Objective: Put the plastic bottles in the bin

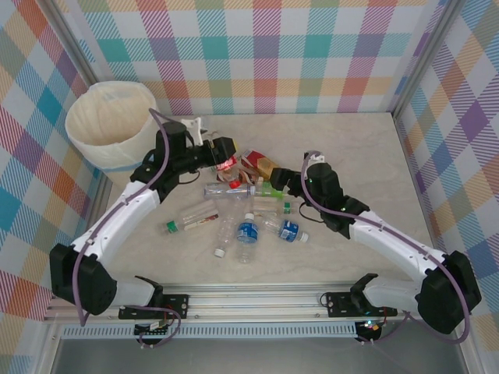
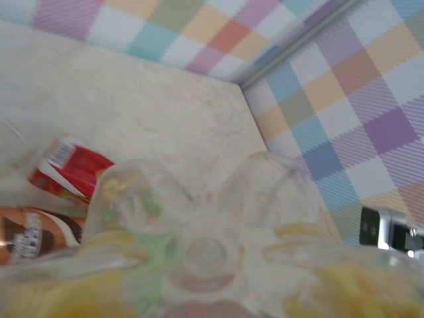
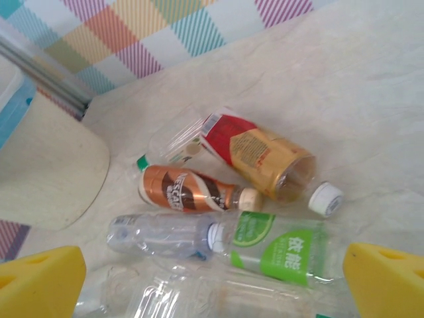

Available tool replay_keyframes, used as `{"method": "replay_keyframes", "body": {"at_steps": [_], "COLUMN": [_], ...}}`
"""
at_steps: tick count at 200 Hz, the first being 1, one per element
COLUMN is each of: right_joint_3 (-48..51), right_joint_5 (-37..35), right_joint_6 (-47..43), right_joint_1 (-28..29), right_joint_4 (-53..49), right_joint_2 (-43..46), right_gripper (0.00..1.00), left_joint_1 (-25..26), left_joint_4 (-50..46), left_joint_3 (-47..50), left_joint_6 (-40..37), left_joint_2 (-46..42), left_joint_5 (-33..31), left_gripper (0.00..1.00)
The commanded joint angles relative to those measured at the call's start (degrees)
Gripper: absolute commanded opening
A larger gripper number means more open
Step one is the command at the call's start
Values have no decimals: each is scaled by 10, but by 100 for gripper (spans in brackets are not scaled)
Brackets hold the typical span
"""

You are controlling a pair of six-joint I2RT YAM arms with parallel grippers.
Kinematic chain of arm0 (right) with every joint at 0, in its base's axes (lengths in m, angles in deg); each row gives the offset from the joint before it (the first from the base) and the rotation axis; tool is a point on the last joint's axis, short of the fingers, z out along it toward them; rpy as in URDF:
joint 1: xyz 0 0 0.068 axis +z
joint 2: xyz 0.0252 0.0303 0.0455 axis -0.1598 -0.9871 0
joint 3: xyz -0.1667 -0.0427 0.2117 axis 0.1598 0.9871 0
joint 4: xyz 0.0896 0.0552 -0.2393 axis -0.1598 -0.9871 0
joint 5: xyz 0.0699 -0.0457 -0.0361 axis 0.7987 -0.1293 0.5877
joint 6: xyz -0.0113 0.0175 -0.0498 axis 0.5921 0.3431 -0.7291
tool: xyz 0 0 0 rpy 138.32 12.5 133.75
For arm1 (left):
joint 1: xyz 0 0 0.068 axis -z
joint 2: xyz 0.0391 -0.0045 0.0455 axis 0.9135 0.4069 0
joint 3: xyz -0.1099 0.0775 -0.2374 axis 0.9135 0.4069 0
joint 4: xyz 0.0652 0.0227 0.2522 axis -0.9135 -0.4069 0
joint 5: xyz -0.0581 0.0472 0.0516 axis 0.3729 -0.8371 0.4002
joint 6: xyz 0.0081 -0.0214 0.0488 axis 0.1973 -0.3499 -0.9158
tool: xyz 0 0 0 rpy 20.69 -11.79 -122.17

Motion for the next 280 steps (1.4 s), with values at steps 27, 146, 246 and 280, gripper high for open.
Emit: {"method": "replay_keyframes", "body": {"at_steps": [27,146,246,280], "right_joint_3": [6,0,-4,-8], "right_joint_5": [-42,-31,-17,-11], "right_joint_6": [-2,-11,-3,-7], "right_joint_1": [0,0,0,0], "right_joint_4": [-1,2,-7,-24], "right_joint_2": [15,4,-7,-8], "right_gripper": [100,100,100,100], "left_joint_1": [-29,-242,-310,-315], "left_joint_4": [-130,-95,-164,-198], "left_joint_3": [-129,-289,-348,-348], "left_joint_6": [-139,-230,-196,-154], "left_joint_2": [-41,70,209,243], "left_joint_5": [-277,-498,-450,-445], "left_gripper": [0,0,2,10]}}
